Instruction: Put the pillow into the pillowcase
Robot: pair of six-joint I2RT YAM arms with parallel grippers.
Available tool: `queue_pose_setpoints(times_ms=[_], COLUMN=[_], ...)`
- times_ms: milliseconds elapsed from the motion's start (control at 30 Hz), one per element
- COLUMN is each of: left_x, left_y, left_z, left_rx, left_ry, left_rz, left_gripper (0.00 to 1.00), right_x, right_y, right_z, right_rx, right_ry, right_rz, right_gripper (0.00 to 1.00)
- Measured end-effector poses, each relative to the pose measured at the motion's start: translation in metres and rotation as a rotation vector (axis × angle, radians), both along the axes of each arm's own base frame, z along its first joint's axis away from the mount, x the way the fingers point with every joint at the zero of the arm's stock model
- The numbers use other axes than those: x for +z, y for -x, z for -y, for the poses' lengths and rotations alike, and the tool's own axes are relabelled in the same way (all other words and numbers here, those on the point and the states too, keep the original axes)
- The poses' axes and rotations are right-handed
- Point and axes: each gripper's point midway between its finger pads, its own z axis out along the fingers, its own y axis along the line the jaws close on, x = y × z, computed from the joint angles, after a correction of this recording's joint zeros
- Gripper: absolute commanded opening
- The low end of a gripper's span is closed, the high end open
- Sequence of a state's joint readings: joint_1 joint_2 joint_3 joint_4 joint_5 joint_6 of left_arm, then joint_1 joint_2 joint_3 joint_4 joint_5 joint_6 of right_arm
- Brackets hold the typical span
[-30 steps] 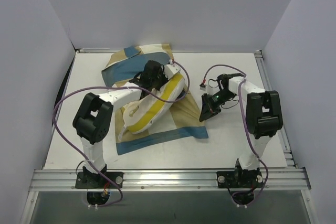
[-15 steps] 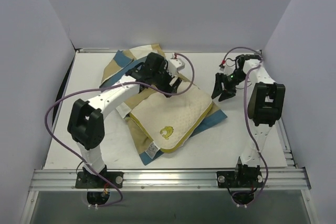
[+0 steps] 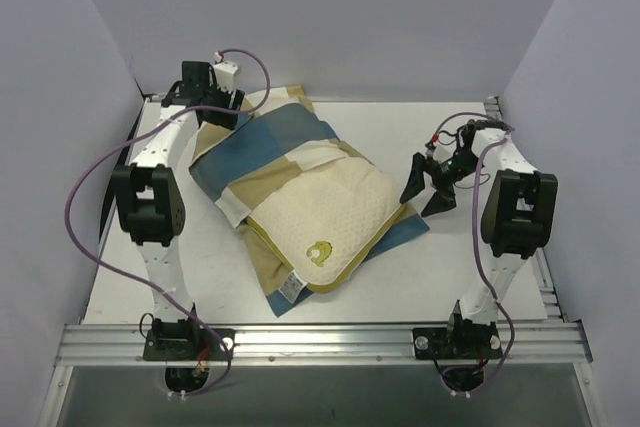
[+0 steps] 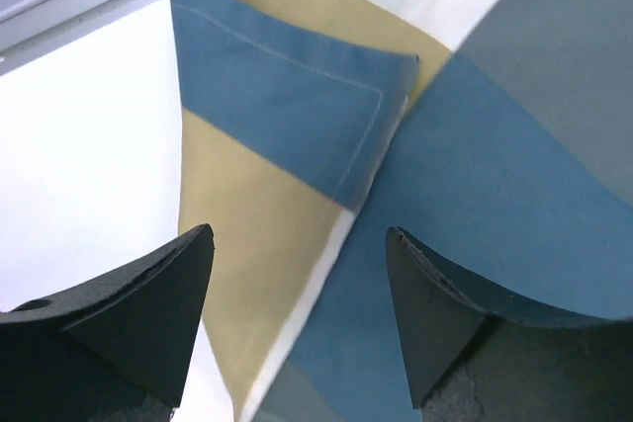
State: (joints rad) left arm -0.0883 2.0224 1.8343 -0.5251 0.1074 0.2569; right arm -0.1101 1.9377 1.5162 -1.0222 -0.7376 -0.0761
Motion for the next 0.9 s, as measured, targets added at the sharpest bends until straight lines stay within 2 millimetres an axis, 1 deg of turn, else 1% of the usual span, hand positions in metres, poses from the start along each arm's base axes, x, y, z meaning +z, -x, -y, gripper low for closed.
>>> queue_pose_setpoints(times_ms=[67,133,233,333,367,400,467,500,533,567,633,667,700,733,767,800,900], left_x=[-0.014,-0.025,-0.035,-0.038,-0.039,-0.040,-0.042,-0.043,-0.045,-0.049,-0.061,-0.066,-0.071,-0.073,-0.075,-0.075,-0.072], left_y=[-0.015,-0.026,-0.037,-0.047,-0.050,-0.054,-0.065,-0.070,-0.075,-0.079,-0.081,-0.082,-0.082,-0.082,-0.082,-0.082,-0.080], left_z=[-0.002,0.006,0.022,0.037,0.040,0.043,0.045,0.045,0.045,0.044,0.040,0.038,0.036,0.033,0.030,0.025,0.004], left_rx=[-0.006,-0.031,-0.069,-0.095,-0.099,-0.102,-0.097,-0.093,-0.087,-0.080,-0.064,-0.061,-0.057,-0.049,-0.043,-0.038,-0.008], left_ry=[-0.004,0.008,0.040,0.078,0.088,0.095,0.105,0.106,0.103,0.099,0.085,0.081,0.079,0.079,0.079,0.079,0.081], left_rz=[-0.010,-0.017,-0.022,-0.011,-0.007,-0.001,0.014,0.023,0.031,0.034,0.021,0.015,0.006,0.001,-0.003,-0.004,-0.003], left_gripper=[0.77,0.76,0.76,0.75,0.71,0.69,0.65,0.62,0.59,0.48,0.37,0.30,0.17,0.09,0.02,0.00,0.00], right_x=[-0.007,-0.009,-0.006,-0.002,-0.001,-0.002,-0.006,-0.010,-0.016,-0.021,-0.029,-0.033,-0.035,-0.035,-0.034,-0.034,-0.030], right_y=[0.017,0.028,0.029,0.027,0.027,0.027,0.029,0.030,0.031,0.032,0.027,0.024,0.019,0.015,0.008,0.001,-0.023], right_z=[-0.020,-0.036,-0.053,-0.068,-0.071,-0.076,-0.086,-0.089,-0.092,-0.093,-0.092,-0.089,-0.086,-0.082,-0.077,-0.071,-0.048], right_rx=[0.012,0.016,0.012,0.018,0.023,0.032,0.056,0.064,0.074,0.075,0.064,0.051,0.036,0.020,0.002,-0.013,-0.058], right_ry=[-0.070,-0.126,-0.192,-0.237,-0.242,-0.243,-0.241,-0.236,-0.225,-0.215,-0.202,-0.199,-0.197,-0.196,-0.194,-0.187,-0.154], right_rz=[-0.070,-0.120,-0.145,-0.138,-0.136,-0.138,-0.148,-0.158,-0.172,-0.192,-0.216,-0.223,-0.227,-0.228,-0.218,-0.202,-0.137], right_gripper=[0.80,0.81,0.83,0.82,0.81,0.74,0.63,0.51,0.44,0.38,0.23,0.17,0.08,0.03,0.00,0.00,0.00])
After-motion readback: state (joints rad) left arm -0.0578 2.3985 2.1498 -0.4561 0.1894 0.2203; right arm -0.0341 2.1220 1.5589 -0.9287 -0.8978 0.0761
